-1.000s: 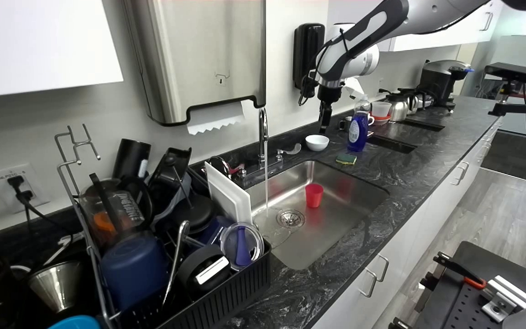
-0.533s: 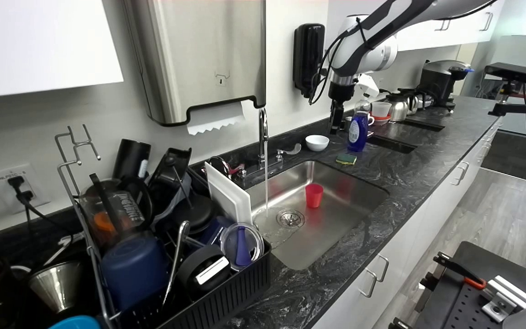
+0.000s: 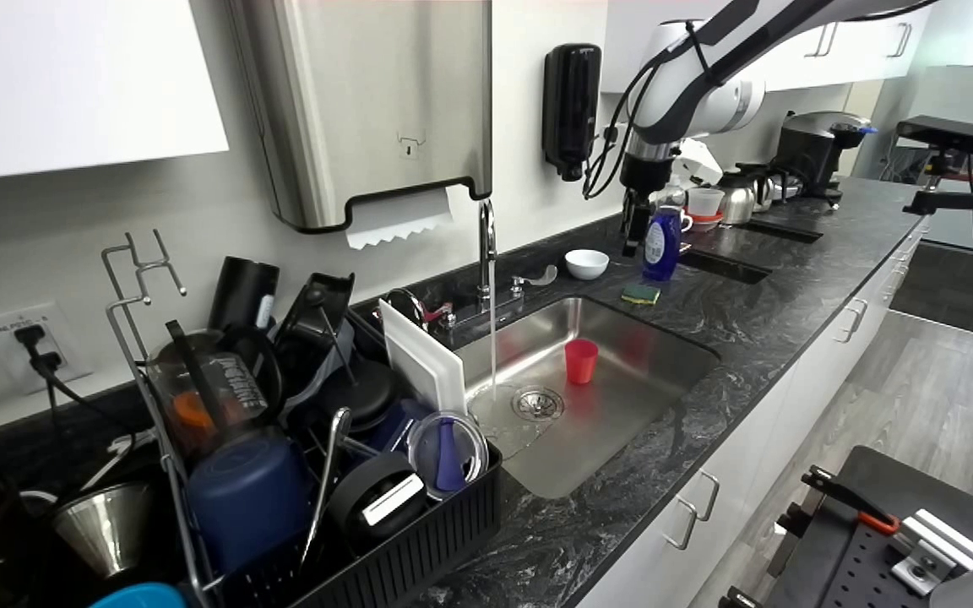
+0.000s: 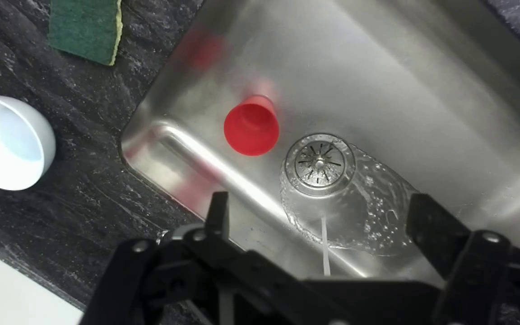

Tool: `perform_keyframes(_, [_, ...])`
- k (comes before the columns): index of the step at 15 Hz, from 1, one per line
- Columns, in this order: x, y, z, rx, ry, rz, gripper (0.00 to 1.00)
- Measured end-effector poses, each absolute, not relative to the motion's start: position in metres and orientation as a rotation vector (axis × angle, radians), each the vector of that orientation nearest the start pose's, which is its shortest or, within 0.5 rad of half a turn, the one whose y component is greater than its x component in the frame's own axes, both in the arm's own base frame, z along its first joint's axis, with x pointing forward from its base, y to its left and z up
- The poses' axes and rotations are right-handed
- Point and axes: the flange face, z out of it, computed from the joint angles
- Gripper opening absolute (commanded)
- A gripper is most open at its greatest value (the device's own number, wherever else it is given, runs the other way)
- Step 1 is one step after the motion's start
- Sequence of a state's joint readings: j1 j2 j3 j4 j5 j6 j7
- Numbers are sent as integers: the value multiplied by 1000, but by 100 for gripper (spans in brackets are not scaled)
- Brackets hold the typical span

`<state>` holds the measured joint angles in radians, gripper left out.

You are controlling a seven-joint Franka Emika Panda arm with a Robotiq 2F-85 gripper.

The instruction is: Use the faucet handle on the right to open the faucet

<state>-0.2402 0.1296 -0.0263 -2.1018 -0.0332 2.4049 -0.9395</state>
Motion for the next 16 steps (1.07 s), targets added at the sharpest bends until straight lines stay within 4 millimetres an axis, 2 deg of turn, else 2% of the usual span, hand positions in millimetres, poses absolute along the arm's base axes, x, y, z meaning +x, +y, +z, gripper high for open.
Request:
perform_keyframes(7, [533,-159,376,-3120,-895,-204,100])
perform_keyframes(12, [524,-159,369,-3146,-736,-199,100])
perform_keyframes(16, [515,-163,363,-3168,-535,-223,100])
